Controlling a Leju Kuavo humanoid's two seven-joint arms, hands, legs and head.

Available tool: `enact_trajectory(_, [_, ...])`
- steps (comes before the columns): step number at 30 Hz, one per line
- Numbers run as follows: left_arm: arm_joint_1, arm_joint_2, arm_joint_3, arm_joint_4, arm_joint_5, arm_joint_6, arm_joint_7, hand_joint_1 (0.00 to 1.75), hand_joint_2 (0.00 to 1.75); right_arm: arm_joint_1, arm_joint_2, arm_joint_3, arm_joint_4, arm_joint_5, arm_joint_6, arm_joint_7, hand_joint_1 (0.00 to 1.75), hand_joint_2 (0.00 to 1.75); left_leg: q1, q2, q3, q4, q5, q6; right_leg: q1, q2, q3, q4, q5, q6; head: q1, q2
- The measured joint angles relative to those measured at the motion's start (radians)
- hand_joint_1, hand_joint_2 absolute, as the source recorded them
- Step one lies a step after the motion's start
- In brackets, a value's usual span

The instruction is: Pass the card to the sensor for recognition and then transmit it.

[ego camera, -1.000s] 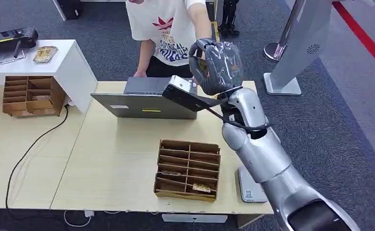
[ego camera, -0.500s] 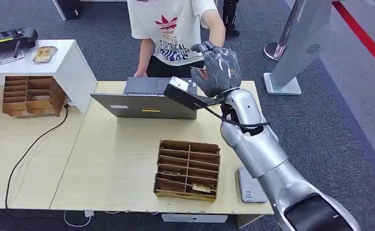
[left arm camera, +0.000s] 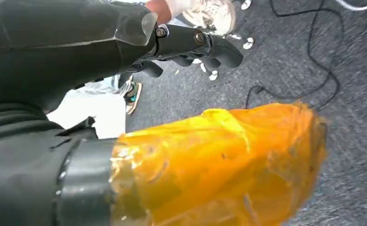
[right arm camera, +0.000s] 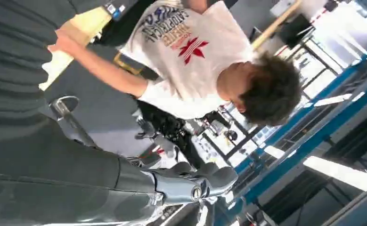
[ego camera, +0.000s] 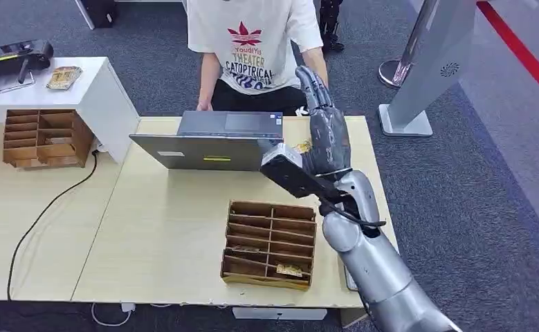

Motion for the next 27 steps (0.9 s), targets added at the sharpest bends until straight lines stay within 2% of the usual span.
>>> enact_trajectory(3, [0.003, 0.001, 0.000, 0.000, 0.001, 0.001, 0.000, 0.00, 0.00, 0.025, 0.000, -0.005, -0.043, -0.021, 0.007, -0.009, 0.00, 0.00, 0.000, 0.000, 0.000, 0.000, 0.000, 0.000, 0.000, 0.000, 0.000, 0.000, 0.000, 0.000, 0.000, 0.000])
enact_trajectory(6, [0.005, 0.001, 0.005, 0.000, 0.008, 0.007, -0.002, 0.00, 0.00, 0.060, 0.005, -0.023, -0.081, -0.174, 0.067, -0.060, 0.00, 0.00, 0.000, 0.000, 0.001, 0.000, 0.001, 0.000, 0.000, 0.000, 0.000, 0.000, 0.000, 0.000, 0.000, 0.000])
enact_trajectory(9, [0.013, 0.002, 0.015, 0.000, 0.021, 0.019, -0.012, 0.00, 0.00, 0.123, 0.005, -0.049, -0.155, -0.426, 0.186, -0.123, 0.00, 0.00, 0.000, 0.000, 0.001, 0.000, 0.000, 0.000, 0.000, 0.000, 0.000, 0.000, 0.000, 0.000, 0.000, 0.000])
enact_trajectory(11, [0.019, 0.003, 0.022, 0.000, 0.030, 0.026, -0.019, 0.00, 0.00, 0.179, 0.004, -0.070, -0.213, -0.600, 0.298, -0.152, 0.00, 0.00, 0.000, 0.000, 0.000, 0.000, 0.000, 0.000, 0.000, 0.000, 0.000, 0.000, 0.000, 0.000, 0.000, 0.000])
enact_trajectory(15, [0.031, 0.008, 0.041, 0.000, 0.049, 0.030, -0.026, 0.00, 0.00, 0.276, -0.002, -0.093, -0.292, -0.810, 0.480, -0.178, 0.00, 0.00, 0.000, 0.000, 0.000, 0.000, -0.001, 0.000, 0.000, 0.000, 0.000, 0.000, -0.001, 0.000, 0.000, 0.000])
enact_trajectory(21, [0.040, 0.022, 0.084, 0.000, 0.098, 0.016, -0.031, 0.00, 0.00, 0.333, -0.003, -0.058, -0.315, -0.997, 0.713, -0.202, 0.00, 0.00, 0.000, 0.000, 0.000, -0.001, -0.001, 0.000, 0.000, 0.000, 0.000, 0.000, -0.001, 0.000, 0.000, 0.000])
enact_trajectory(27, [0.046, 0.035, 0.104, 0.000, 0.095, 0.008, -0.030, 0.00, 0.00, 0.340, -0.001, -0.002, -0.291, -1.034, 0.783, -0.211, 0.00, 0.00, 0.000, 0.000, 0.000, -0.001, 0.000, -0.001, 0.000, 0.000, 0.000, 0.000, 0.000, 0.000, 0.000, 0.000])
